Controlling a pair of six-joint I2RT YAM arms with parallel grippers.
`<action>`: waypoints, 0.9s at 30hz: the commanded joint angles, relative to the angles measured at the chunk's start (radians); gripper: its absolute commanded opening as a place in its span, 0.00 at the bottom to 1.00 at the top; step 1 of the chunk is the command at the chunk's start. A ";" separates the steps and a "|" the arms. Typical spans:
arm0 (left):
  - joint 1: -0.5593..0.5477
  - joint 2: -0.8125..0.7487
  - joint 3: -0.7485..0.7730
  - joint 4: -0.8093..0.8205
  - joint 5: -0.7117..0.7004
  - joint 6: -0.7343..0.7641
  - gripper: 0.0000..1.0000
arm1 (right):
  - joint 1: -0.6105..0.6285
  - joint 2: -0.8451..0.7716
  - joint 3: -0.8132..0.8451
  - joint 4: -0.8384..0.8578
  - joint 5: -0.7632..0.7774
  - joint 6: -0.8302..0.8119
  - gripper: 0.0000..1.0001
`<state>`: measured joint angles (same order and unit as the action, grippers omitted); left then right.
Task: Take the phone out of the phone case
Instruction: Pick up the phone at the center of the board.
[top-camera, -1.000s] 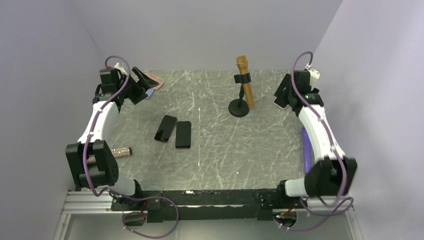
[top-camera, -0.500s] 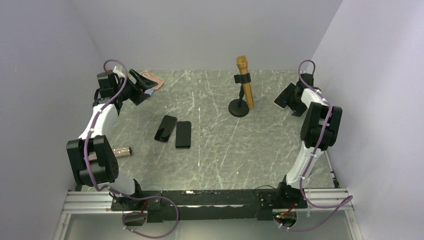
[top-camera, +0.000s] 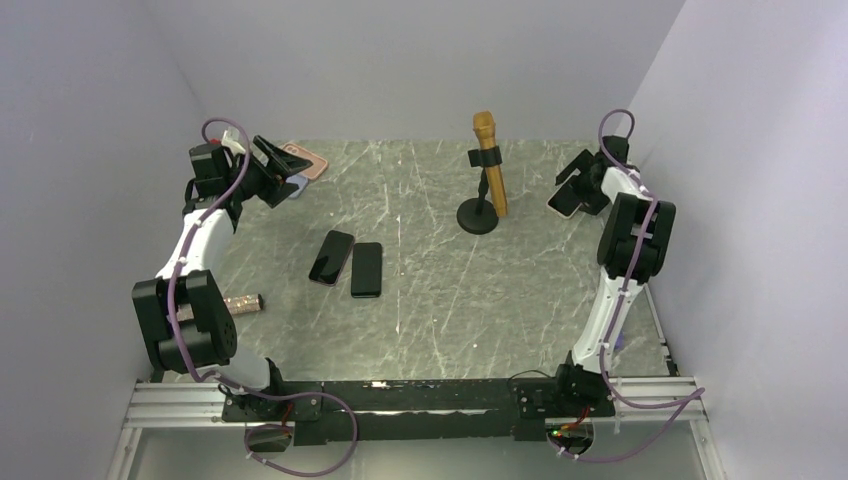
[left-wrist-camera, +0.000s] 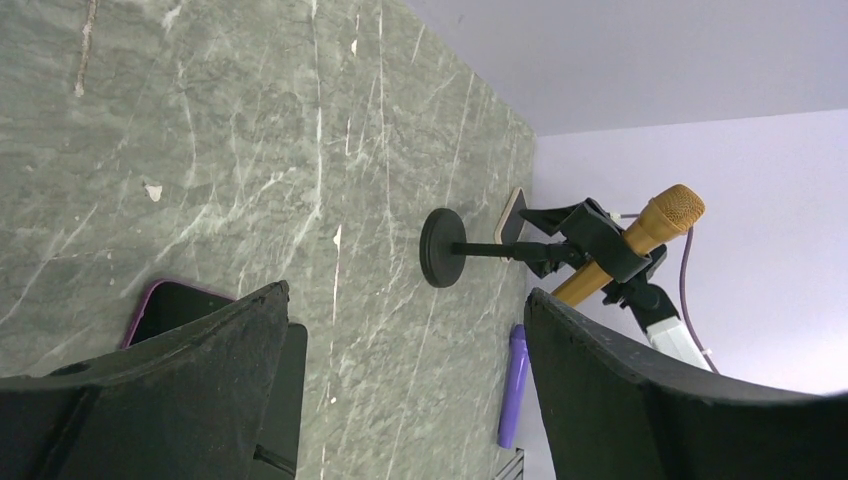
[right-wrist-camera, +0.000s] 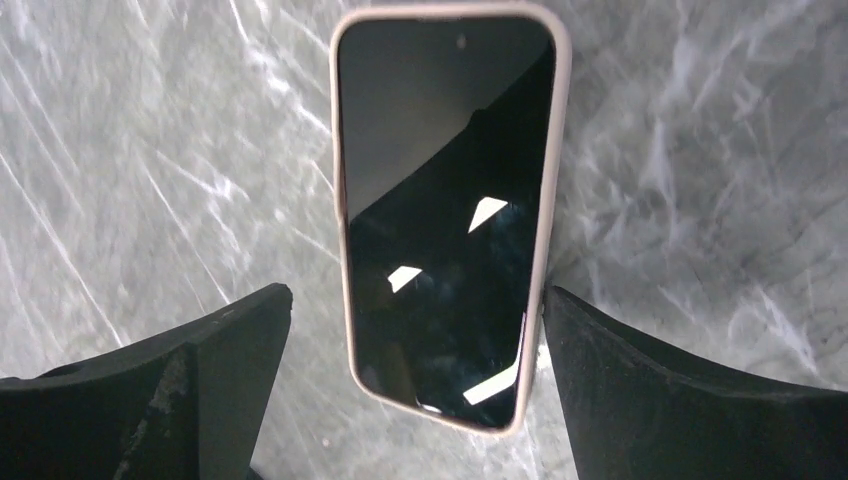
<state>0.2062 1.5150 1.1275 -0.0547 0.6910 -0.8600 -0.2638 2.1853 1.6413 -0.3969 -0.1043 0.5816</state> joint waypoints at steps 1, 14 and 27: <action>0.002 -0.004 -0.006 0.045 0.016 -0.001 0.91 | 0.009 0.098 0.129 -0.158 0.135 0.037 1.00; 0.004 0.001 -0.006 0.047 0.020 -0.003 0.92 | 0.062 0.307 0.440 -0.432 0.313 0.019 1.00; 0.011 -0.006 -0.011 0.073 0.032 -0.013 0.92 | 0.131 0.393 0.522 -0.544 0.392 -0.052 0.84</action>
<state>0.2104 1.5158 1.1164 -0.0322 0.6960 -0.8627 -0.1413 2.4947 2.1799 -0.8032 0.3103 0.5892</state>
